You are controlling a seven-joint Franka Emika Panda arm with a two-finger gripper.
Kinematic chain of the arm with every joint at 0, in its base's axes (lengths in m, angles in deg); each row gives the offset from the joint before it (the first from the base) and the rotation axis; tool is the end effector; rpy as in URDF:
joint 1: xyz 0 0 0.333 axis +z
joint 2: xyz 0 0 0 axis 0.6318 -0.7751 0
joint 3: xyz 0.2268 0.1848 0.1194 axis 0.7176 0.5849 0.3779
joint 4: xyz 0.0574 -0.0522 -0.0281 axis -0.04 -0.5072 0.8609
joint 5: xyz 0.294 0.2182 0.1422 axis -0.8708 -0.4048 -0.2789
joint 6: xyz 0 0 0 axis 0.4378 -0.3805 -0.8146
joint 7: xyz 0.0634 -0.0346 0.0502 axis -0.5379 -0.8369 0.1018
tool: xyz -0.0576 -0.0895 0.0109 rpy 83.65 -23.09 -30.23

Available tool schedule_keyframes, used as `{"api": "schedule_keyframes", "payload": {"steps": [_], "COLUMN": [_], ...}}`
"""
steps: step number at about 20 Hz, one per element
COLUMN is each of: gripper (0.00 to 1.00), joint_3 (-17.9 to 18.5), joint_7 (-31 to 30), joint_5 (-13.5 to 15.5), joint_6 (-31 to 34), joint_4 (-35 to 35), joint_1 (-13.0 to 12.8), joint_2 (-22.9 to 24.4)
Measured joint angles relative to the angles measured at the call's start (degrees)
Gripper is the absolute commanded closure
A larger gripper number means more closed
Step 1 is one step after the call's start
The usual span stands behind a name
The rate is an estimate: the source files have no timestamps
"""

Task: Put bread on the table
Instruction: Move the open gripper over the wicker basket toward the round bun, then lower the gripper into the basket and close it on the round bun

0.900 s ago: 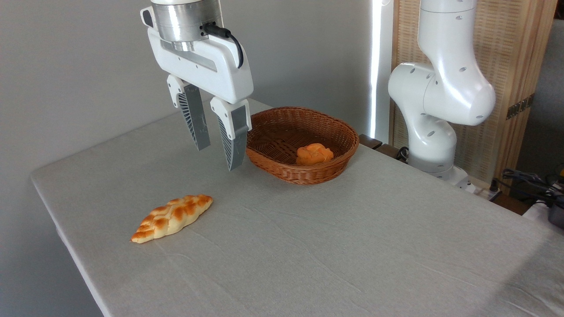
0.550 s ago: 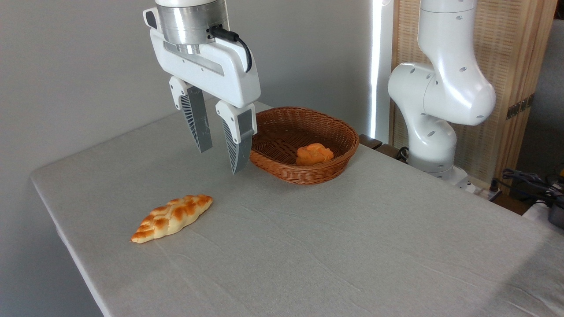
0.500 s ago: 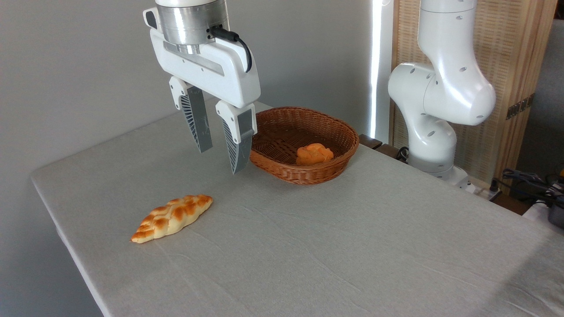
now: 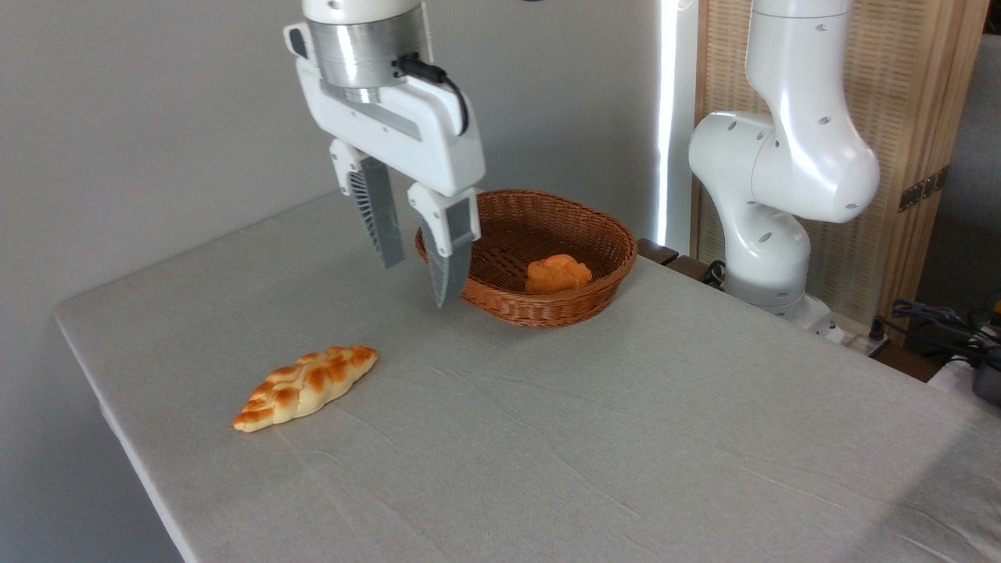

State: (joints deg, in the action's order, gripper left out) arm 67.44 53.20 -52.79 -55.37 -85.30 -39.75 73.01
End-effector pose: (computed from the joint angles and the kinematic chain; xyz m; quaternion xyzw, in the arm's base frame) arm 0.5294 -0.0242 0.5978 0.9310 -0.3620 0.0111 0.0458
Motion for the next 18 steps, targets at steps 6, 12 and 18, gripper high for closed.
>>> {"api": "schedule_keyframes", "payload": {"steps": [6, 12, 18], "gripper": [0.00, 0.00, 0.00], "joint_3": [1.04, 0.92, 0.87], "joint_7": [3.05, 5.05, 3.11], "joint_5": [0.02, 3.24, 6.96], "joint_6": [-5.99, -7.41, -6.92], "joint_4": [-19.51, -34.47, -36.68], "joint_1": [0.01, -6.40, -11.58], "joint_2": [14.98, 25.21, 25.68]}}
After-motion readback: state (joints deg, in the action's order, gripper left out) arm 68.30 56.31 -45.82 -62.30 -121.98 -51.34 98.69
